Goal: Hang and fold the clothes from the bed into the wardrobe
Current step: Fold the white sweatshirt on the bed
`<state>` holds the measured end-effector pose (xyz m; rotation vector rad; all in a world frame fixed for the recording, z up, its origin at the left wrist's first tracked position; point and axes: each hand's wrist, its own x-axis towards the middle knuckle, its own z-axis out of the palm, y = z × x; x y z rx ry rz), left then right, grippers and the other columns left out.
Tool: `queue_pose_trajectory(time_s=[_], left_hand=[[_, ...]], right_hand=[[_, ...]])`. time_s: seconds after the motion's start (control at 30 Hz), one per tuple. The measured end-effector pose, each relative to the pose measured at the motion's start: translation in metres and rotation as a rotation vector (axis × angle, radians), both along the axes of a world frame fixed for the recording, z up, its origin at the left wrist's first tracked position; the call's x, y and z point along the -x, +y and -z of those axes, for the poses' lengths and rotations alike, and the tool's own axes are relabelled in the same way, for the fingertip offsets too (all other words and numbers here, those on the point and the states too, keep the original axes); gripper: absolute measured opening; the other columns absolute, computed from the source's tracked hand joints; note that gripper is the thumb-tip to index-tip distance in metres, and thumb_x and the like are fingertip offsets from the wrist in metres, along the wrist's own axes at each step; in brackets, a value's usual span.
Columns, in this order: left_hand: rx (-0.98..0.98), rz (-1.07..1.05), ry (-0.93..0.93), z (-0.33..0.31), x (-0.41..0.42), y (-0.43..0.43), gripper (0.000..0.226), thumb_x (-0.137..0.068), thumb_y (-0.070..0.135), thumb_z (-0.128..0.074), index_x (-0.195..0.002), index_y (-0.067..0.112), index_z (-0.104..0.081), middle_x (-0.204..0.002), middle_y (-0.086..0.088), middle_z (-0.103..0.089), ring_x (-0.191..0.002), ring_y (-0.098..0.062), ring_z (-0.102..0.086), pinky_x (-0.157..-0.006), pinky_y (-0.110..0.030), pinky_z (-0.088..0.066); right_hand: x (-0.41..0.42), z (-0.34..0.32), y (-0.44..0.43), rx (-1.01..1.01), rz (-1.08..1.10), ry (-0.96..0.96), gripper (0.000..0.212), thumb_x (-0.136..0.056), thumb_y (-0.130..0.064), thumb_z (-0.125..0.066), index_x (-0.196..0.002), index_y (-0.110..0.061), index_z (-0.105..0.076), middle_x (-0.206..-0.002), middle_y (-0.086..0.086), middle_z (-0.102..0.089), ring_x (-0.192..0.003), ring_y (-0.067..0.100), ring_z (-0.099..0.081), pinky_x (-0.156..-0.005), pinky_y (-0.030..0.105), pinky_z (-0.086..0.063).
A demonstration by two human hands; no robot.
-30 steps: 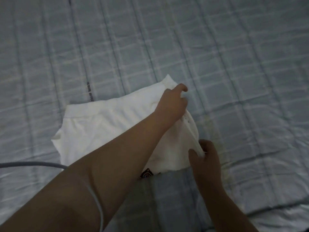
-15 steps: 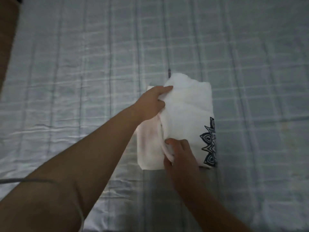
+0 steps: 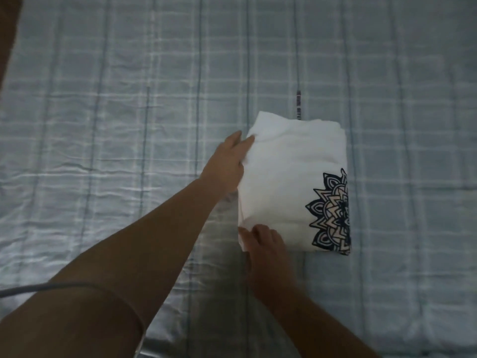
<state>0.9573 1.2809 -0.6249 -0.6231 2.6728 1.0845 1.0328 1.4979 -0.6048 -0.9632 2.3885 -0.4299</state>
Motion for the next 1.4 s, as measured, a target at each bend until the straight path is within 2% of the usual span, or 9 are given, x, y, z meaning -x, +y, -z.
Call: queue_pose_trajectory(time_s=[0.1,0.2,0.3,0.43,0.53,0.8,1.0,1.2,1.4], left_hand=[[0.057,-0.109,0.047,-0.009,-0.006,0.007,0.062,-0.091,0.000,-0.047,-0.151,0.017,-0.040,-0.161,-0.016,-0.025,-0.144,-0.035,-0.028,-0.121,-0.042,-0.022],[0.033,-0.109,0.135,-0.022,-0.020,0.021,0.059,-0.088,0.002,-0.050,-0.147,0.012,-0.045,-0.158,-0.016,-0.033,-0.143,-0.032,-0.030,-0.119,-0.032,-0.019],[0.103,-0.011,0.244,-0.032,-0.037,0.046,0.057,-0.085,0.012,-0.044,-0.142,0.005,-0.050,-0.152,-0.019,-0.041,-0.142,-0.033,-0.034,-0.121,-0.038,-0.023],[0.333,0.208,0.178,-0.014,-0.060,0.103,0.064,-0.092,0.027,-0.039,-0.151,0.002,-0.036,-0.159,-0.020,-0.030,-0.150,-0.036,-0.022,-0.120,-0.052,-0.022],[0.408,0.205,0.116,0.015,-0.079,0.131,0.068,-0.095,0.037,-0.044,-0.153,0.003,-0.033,-0.160,-0.019,-0.029,-0.150,-0.035,-0.022,-0.119,-0.054,-0.023],[0.501,0.276,0.110,0.037,-0.095,0.115,0.064,-0.100,0.044,-0.038,-0.156,0.014,-0.029,-0.163,-0.013,-0.025,-0.152,-0.031,-0.019,-0.119,-0.055,-0.021],[0.490,0.170,0.127,0.002,-0.081,0.121,0.069,-0.100,0.046,-0.036,-0.158,0.011,-0.023,-0.165,-0.014,-0.019,-0.154,-0.031,-0.009,-0.122,-0.055,-0.012],[0.569,0.094,0.062,-0.002,0.009,0.097,0.067,-0.100,0.042,-0.032,-0.158,0.011,-0.018,-0.165,-0.015,-0.018,-0.153,-0.033,-0.009,-0.123,-0.053,-0.009],[0.546,0.062,-0.101,0.039,0.017,0.085,0.064,-0.101,0.052,-0.018,-0.160,0.026,-0.014,-0.167,-0.010,-0.011,-0.154,-0.027,-0.001,-0.123,-0.051,-0.006]], right_hand=[[0.003,-0.010,0.006,0.127,0.086,-0.024,0.053,-0.079,-0.026,-0.040,-0.130,-0.023,-0.053,-0.121,0.000,-0.052,-0.105,0.024,-0.051,-0.083,0.040,-0.054],[0.027,-0.022,0.019,0.185,0.166,0.101,0.051,-0.073,-0.023,-0.042,-0.122,-0.024,-0.056,-0.123,-0.001,-0.055,-0.110,0.022,-0.051,-0.090,0.039,-0.051],[0.065,-0.025,0.035,0.202,0.254,0.259,0.046,-0.074,-0.014,-0.048,-0.116,-0.013,-0.064,-0.122,0.007,-0.059,-0.113,0.029,-0.054,-0.097,0.043,-0.044],[0.100,-0.010,0.054,0.032,0.187,0.388,0.053,-0.090,-0.018,-0.051,-0.142,-0.006,-0.049,-0.151,0.016,-0.043,-0.142,0.035,-0.036,-0.115,0.054,-0.029],[0.106,0.012,0.071,-0.097,0.107,0.379,0.061,-0.096,-0.031,-0.040,-0.152,-0.007,-0.035,-0.160,0.016,-0.029,-0.149,0.033,-0.023,-0.120,0.053,-0.020],[0.113,0.035,0.090,-0.111,-0.003,0.306,0.067,-0.096,-0.038,-0.036,-0.155,-0.007,-0.028,-0.163,0.015,-0.022,-0.151,0.032,-0.019,-0.122,0.051,-0.016],[0.140,0.002,0.088,0.112,0.120,0.237,0.051,-0.096,-0.031,-0.040,-0.140,-0.008,-0.052,-0.154,0.013,-0.041,-0.145,0.031,-0.033,-0.118,0.049,-0.029],[0.207,0.010,0.041,-0.013,0.042,0.309,0.060,-0.103,-0.033,-0.027,-0.158,-0.012,-0.017,-0.166,0.012,-0.013,-0.153,0.028,-0.007,-0.123,0.049,-0.012],[0.234,0.051,0.043,-0.106,-0.001,0.276,0.063,-0.103,-0.037,-0.026,-0.159,-0.015,-0.009,-0.166,0.009,-0.009,-0.153,0.027,-0.008,-0.124,0.047,-0.010]])
